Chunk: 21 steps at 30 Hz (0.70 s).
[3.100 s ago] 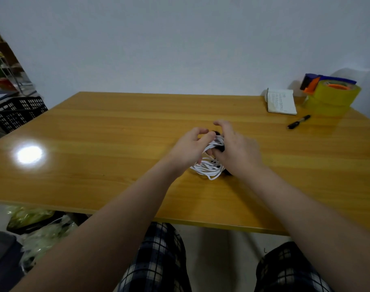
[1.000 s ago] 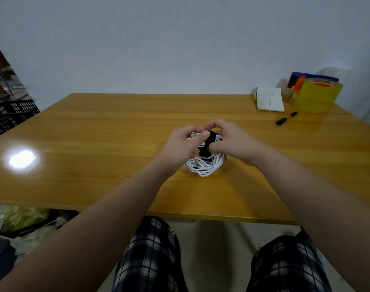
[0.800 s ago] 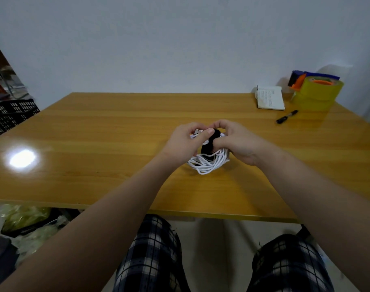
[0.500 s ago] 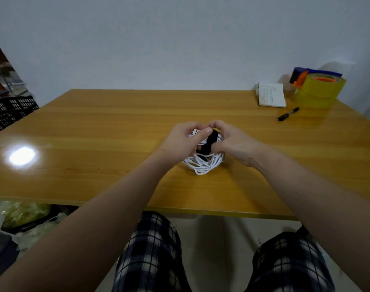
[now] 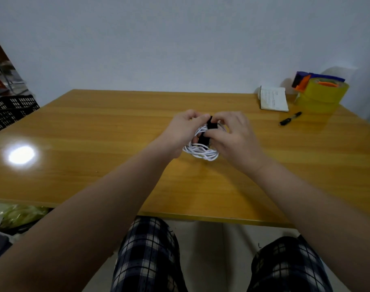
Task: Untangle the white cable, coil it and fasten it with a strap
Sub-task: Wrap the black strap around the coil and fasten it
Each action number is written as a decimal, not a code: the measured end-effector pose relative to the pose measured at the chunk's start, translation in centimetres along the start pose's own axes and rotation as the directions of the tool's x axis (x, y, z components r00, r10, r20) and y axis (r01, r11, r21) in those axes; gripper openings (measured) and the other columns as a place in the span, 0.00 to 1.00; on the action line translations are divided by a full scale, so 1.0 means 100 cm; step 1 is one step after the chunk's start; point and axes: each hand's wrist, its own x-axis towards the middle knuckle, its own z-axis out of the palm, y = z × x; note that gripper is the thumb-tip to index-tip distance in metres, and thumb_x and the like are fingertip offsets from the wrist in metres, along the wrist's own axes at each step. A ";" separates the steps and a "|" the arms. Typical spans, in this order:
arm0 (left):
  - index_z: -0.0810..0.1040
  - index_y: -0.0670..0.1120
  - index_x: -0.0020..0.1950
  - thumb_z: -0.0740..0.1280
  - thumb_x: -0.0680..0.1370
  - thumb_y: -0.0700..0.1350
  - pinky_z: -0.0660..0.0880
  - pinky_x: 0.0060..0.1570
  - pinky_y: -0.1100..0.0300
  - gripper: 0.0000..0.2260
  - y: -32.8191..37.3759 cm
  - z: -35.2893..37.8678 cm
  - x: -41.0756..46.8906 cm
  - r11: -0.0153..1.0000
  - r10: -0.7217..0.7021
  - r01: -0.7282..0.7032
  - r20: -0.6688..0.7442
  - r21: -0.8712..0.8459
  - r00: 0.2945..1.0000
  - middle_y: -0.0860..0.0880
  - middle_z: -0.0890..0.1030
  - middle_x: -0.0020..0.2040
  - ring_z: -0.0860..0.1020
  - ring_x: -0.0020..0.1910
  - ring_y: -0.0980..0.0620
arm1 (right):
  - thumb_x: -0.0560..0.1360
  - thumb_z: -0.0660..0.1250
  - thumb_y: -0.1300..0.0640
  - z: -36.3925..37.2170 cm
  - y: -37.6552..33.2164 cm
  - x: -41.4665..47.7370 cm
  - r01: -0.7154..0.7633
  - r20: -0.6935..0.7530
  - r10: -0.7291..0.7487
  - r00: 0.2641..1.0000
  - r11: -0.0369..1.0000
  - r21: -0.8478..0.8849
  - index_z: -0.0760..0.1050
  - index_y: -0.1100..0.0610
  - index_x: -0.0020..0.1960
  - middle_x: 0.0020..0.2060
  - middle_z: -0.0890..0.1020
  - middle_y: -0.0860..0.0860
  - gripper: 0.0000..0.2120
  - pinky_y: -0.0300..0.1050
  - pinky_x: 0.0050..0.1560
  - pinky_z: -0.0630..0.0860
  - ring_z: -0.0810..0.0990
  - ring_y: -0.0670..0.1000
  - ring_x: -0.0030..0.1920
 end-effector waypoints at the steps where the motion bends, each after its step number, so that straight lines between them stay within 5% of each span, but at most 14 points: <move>1: 0.75 0.47 0.39 0.65 0.79 0.48 0.67 0.30 0.60 0.09 -0.002 0.000 0.001 1.000 0.009 -0.009 0.013 0.009 1.000 0.47 0.75 0.34 0.71 0.31 0.49 | 0.69 0.70 0.63 0.001 -0.002 -0.001 -0.013 -0.010 0.013 1.000 1.000 0.021 0.81 0.59 0.43 0.45 0.81 0.57 0.03 0.52 0.44 0.73 0.71 0.55 0.47; 3: 0.75 0.47 0.39 0.64 0.79 0.48 0.68 0.30 0.62 0.10 -0.008 -0.003 0.004 0.997 0.042 -0.042 -0.004 0.062 0.999 0.49 0.74 0.34 0.72 0.31 0.52 | 0.71 0.65 0.64 -0.002 -0.011 -0.002 -0.067 0.046 0.060 0.997 0.982 0.177 0.79 0.61 0.43 0.42 0.80 0.55 0.04 0.48 0.45 0.70 0.72 0.53 0.45; 7: 0.76 0.47 0.46 0.63 0.79 0.52 0.72 0.42 0.54 0.10 -0.033 -0.019 0.016 0.867 0.193 -0.139 -0.065 0.478 0.979 0.47 0.78 0.41 0.76 0.41 0.49 | 0.71 0.58 0.62 -0.009 -0.036 -0.001 -0.274 0.237 0.185 0.954 0.859 0.432 0.74 0.63 0.43 0.38 0.75 0.50 0.07 0.31 0.45 0.64 0.69 0.47 0.40; 9: 0.76 0.46 0.48 0.63 0.79 0.50 0.73 0.45 0.53 0.08 -0.037 -0.022 0.017 0.859 0.230 -0.189 -0.029 0.475 0.973 0.48 0.79 0.42 0.77 0.43 0.49 | 0.73 0.58 0.61 -0.010 -0.036 0.005 -0.453 0.246 0.382 0.891 0.708 0.542 0.74 0.63 0.46 0.39 0.76 0.51 0.08 0.33 0.44 0.68 0.71 0.45 0.40; 12: 0.76 0.48 0.50 0.62 0.80 0.47 0.72 0.40 0.67 0.05 -0.035 -0.018 0.009 0.832 0.270 -0.284 0.100 0.477 0.958 0.56 0.78 0.40 0.76 0.37 0.65 | 0.76 0.64 0.63 -0.007 -0.024 0.018 -0.621 0.299 0.578 0.759 0.508 0.597 0.75 0.63 0.47 0.37 0.78 0.50 0.03 0.39 0.42 0.71 0.73 0.41 0.37; 17: 0.75 0.48 0.54 0.56 0.82 0.51 0.72 0.34 0.70 0.11 -0.020 -0.006 -0.013 0.926 0.269 -0.305 0.177 0.220 0.947 0.58 0.76 0.42 0.75 0.34 0.67 | 0.74 0.66 0.61 -0.003 -0.007 0.029 -0.671 0.341 0.631 0.697 0.406 0.621 0.75 0.57 0.44 0.37 0.76 0.51 0.01 0.52 0.45 0.74 0.74 0.50 0.41; 21: 0.74 0.43 0.52 0.68 0.76 0.52 0.73 0.48 0.59 0.14 -0.018 -0.005 -0.014 0.869 0.336 -0.391 0.218 0.305 0.916 0.54 0.80 0.45 0.77 0.46 0.61 | 0.75 0.66 0.64 -0.005 -0.005 0.031 -0.679 0.423 0.658 0.623 0.187 0.710 0.75 0.53 0.42 0.34 0.79 0.50 0.07 0.42 0.43 0.76 0.79 0.47 0.38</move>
